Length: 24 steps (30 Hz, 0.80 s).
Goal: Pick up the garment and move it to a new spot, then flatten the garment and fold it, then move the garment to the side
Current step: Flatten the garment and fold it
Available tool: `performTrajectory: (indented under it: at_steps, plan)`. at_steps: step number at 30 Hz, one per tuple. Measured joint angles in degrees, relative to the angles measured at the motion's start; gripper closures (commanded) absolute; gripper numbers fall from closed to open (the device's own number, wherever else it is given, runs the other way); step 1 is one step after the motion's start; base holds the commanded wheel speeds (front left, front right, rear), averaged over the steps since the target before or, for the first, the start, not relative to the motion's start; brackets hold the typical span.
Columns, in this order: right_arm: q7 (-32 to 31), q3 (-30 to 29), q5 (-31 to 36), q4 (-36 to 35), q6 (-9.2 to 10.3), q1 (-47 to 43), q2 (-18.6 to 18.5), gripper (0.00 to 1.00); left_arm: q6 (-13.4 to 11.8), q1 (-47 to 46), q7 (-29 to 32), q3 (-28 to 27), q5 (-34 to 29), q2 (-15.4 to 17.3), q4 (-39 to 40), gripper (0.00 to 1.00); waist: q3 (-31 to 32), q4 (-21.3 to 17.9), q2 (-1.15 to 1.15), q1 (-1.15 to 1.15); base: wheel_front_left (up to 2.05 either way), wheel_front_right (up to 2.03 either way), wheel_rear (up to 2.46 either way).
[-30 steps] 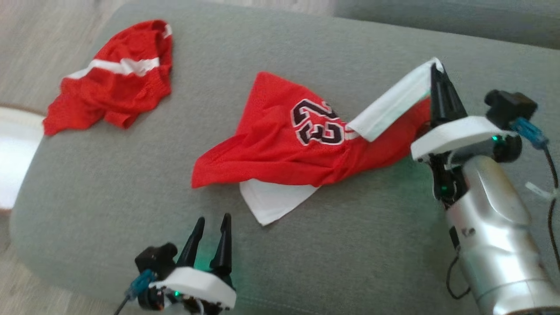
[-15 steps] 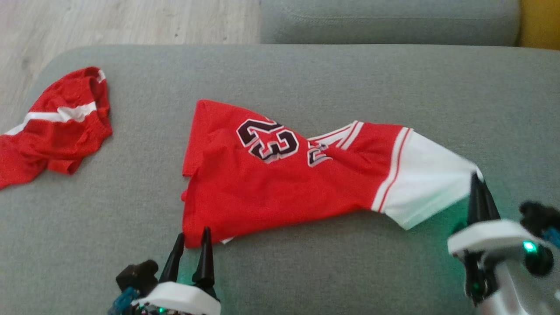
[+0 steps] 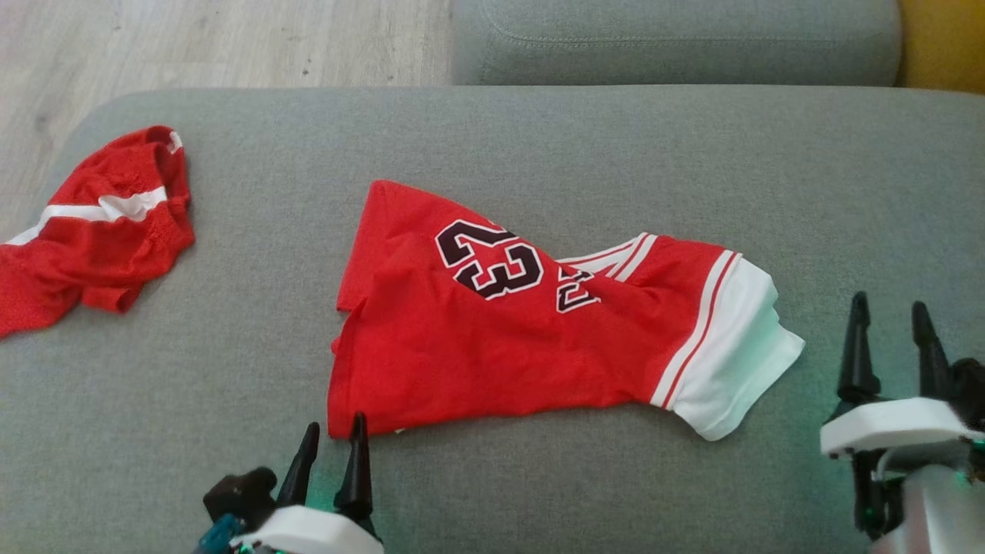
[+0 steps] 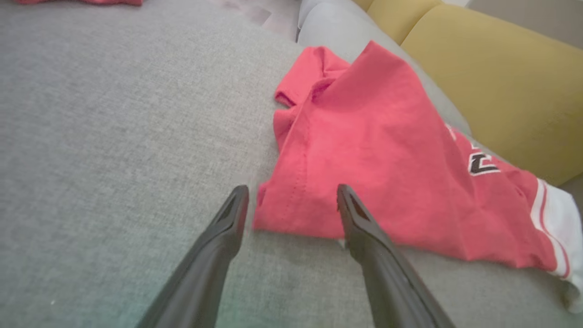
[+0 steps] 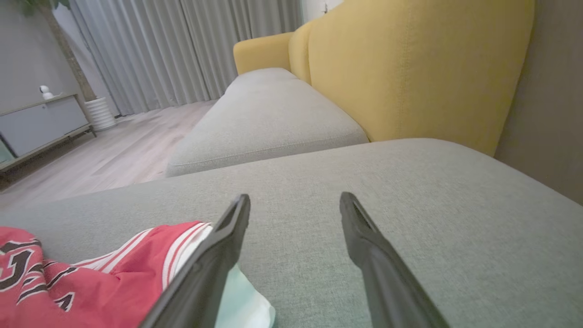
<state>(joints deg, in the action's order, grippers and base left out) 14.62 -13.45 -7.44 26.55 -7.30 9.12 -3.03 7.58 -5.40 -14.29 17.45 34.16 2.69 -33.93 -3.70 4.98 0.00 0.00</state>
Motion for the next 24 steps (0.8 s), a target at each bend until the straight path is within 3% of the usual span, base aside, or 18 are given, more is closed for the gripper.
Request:
performTrajectory:
  at_steps: [15, 16, 17, 19, 24]
  plan:
    - [0.0, 6.4, -1.6, -1.8, 0.00, -1.6, 0.5, 0.00, -0.6, -3.2, -0.5, -3.2, -0.1, 0.0, -7.2, 0.00, -2.8, -3.0, 0.00, 0.01, 0.00, 0.00, 0.00]
    - [0.0, 6.5, -1.6, -1.8, 0.00, -1.6, 0.5, 0.00, -0.5, -3.6, -0.8, -2.9, -0.1, 0.0, -7.9, 0.11, -2.8, -3.1, 0.00, 0.00, 0.00, 0.00, 0.00]
    - [0.0, 6.6, -1.6, -1.8, 0.00, -1.6, 0.5, 0.00, -0.5, -3.8, -0.9, -2.8, 0.1, 0.0, -8.4, 0.58, -2.9, -3.2, 0.00, 0.00, 0.00, 0.00, 0.00]
    - [0.0, 7.0, -1.7, -1.8, 0.00, -1.6, 0.5, 0.00, -0.5, -4.1, -0.9, -2.4, 0.8, 0.1, -9.1, 1.00, -3.1, -3.3, 0.00, 0.01, 0.00, 0.00, 0.00]
    - [0.0, 7.2, -2.2, -1.8, 0.00, -1.5, 0.5, 0.00, -0.5, -5.2, -1.2, -0.4, 2.3, 0.3, -10.7, 1.00, -3.5, -2.9, 0.00, 0.01, 0.00, 0.00, 0.00]
